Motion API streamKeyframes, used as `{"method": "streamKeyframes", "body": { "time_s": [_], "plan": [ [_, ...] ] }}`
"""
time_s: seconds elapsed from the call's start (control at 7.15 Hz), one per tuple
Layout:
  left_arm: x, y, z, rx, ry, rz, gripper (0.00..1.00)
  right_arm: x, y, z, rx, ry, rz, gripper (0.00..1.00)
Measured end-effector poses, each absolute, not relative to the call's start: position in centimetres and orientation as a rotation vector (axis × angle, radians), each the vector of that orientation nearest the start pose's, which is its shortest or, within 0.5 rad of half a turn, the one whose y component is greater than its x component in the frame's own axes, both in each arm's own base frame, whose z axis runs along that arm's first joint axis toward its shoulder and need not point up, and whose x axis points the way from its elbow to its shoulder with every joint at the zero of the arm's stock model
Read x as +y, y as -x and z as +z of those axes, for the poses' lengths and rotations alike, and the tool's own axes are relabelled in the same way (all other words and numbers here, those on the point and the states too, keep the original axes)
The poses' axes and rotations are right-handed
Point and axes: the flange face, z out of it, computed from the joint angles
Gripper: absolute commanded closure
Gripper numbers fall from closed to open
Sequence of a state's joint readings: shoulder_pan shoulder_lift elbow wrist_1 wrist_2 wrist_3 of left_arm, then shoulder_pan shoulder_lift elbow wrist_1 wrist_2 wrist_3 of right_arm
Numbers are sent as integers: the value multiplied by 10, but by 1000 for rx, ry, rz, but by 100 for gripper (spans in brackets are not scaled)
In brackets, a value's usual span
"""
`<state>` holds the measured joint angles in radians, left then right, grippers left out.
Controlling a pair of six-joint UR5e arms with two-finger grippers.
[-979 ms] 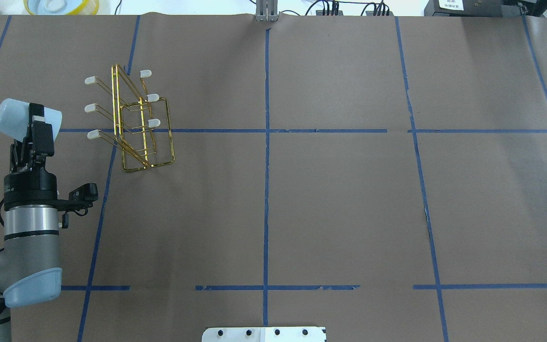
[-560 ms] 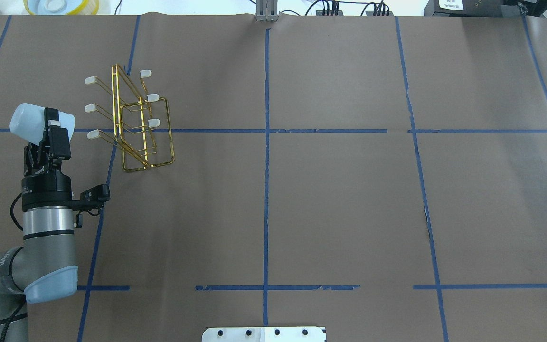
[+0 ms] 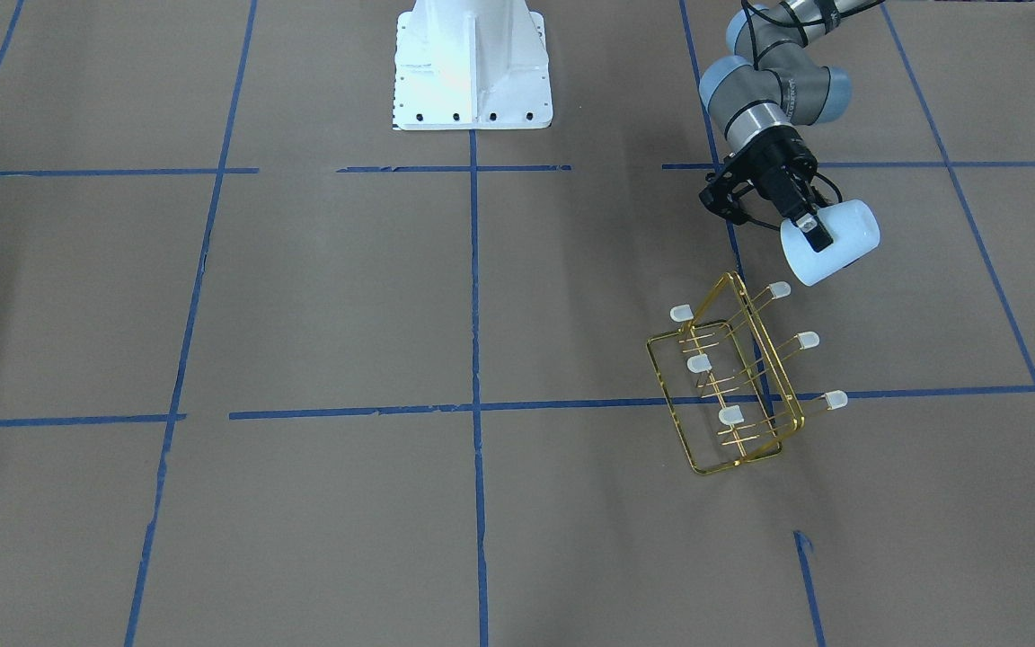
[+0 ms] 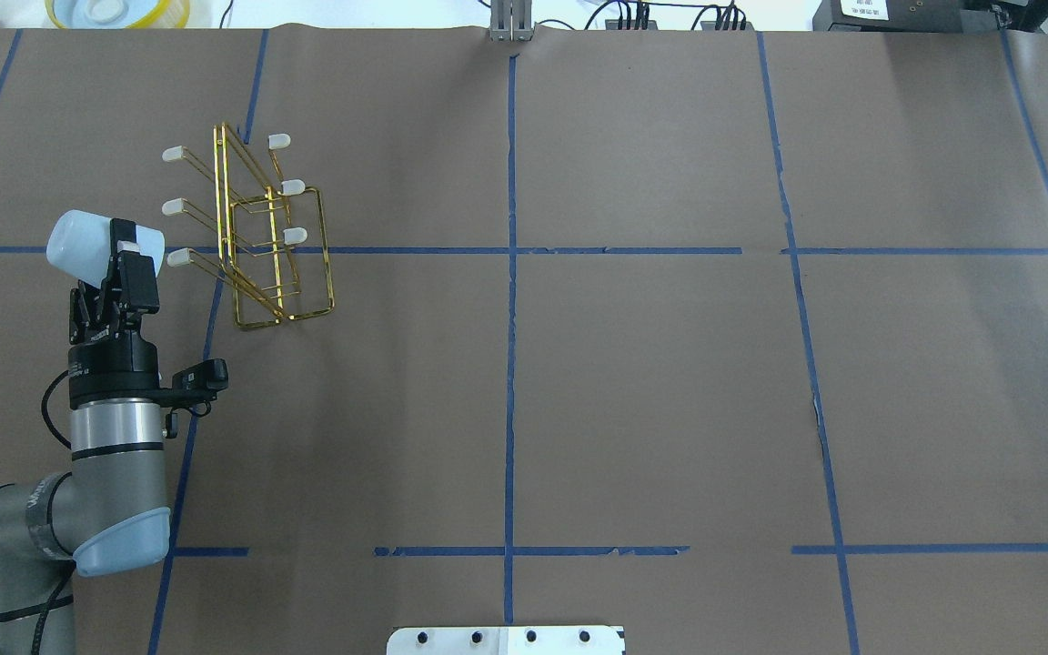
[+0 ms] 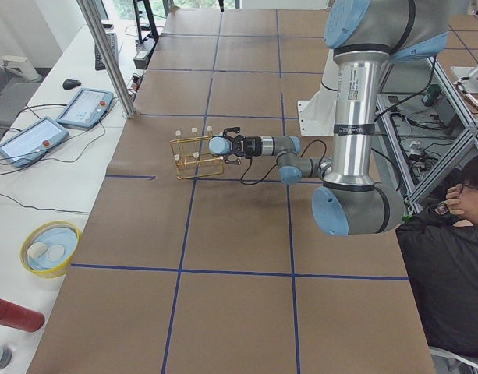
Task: Hang cup on cup holder
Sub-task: 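Carry the tipped cup with the left gripper onto a rack peg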
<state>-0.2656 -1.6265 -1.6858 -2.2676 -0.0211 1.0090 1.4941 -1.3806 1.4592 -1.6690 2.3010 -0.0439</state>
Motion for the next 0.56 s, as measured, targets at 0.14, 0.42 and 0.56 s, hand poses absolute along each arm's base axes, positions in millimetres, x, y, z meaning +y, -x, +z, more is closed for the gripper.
{"method": "streamKeyframes", "body": {
  "time_s": [0.14,0.42,0.56],
  "plan": [
    [-352,-407,446,-1400,-926,1141,87,-573,-23,625,-730,31,-108,0],
    [-356,-415,449,-1418,-907,1157,87,-573,-23,625,-730,31,-108,0],
    [-357,-416,449,-1424,-901,1158,87,-573,-23,625,-730,31,-108,0]
  ]
}}
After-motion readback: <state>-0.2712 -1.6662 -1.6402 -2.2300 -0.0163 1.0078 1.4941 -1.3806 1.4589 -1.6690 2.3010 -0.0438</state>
